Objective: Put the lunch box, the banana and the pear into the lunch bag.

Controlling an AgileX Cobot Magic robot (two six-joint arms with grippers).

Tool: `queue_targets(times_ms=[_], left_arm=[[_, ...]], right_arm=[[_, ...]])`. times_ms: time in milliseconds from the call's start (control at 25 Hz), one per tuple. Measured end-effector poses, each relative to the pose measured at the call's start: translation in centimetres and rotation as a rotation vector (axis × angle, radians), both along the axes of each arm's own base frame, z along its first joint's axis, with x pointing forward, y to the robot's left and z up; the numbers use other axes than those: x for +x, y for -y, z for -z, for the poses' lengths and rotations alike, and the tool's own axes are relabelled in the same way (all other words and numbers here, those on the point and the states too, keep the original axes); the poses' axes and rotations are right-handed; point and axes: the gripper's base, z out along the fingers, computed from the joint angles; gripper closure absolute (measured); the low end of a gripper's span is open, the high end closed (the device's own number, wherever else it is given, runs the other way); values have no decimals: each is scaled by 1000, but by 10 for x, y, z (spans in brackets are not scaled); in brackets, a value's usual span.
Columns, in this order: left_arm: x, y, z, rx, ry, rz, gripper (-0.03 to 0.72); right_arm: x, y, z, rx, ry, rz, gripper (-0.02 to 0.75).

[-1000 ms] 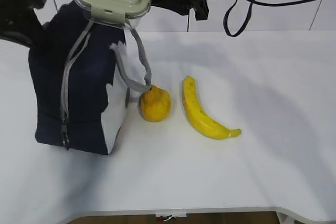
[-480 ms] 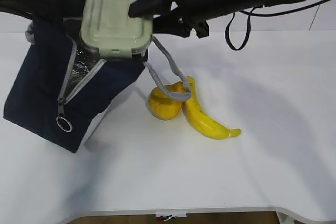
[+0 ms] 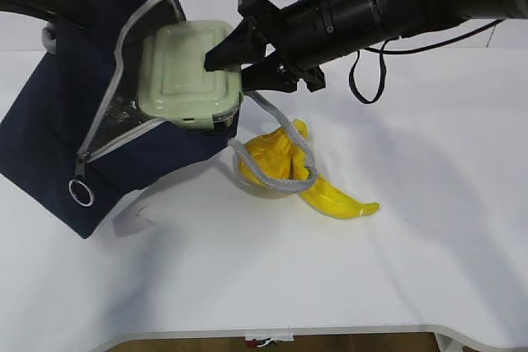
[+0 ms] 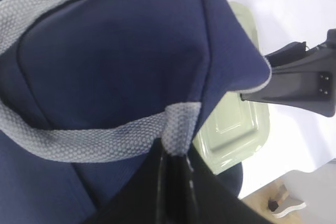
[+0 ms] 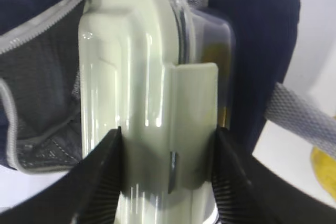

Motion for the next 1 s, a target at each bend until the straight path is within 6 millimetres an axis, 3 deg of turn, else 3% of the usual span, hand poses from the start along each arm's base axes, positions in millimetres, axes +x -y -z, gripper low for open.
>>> queue_targets(times_ms=[320, 480, 760, 1000], left_arm=[[3, 24, -4, -125, 30, 5, 688], [4, 29, -5, -145, 55, 1, 688], [14, 32, 12, -128, -9, 12, 688], [17, 34, 19, -115, -28, 18, 688]], right_arm=[[7, -3, -28, 44, 65, 0, 349], [9, -4, -31, 44, 77, -2, 349], [17, -11, 0, 9, 17, -11, 349], [24, -30, 19, 1, 0, -39, 350]])
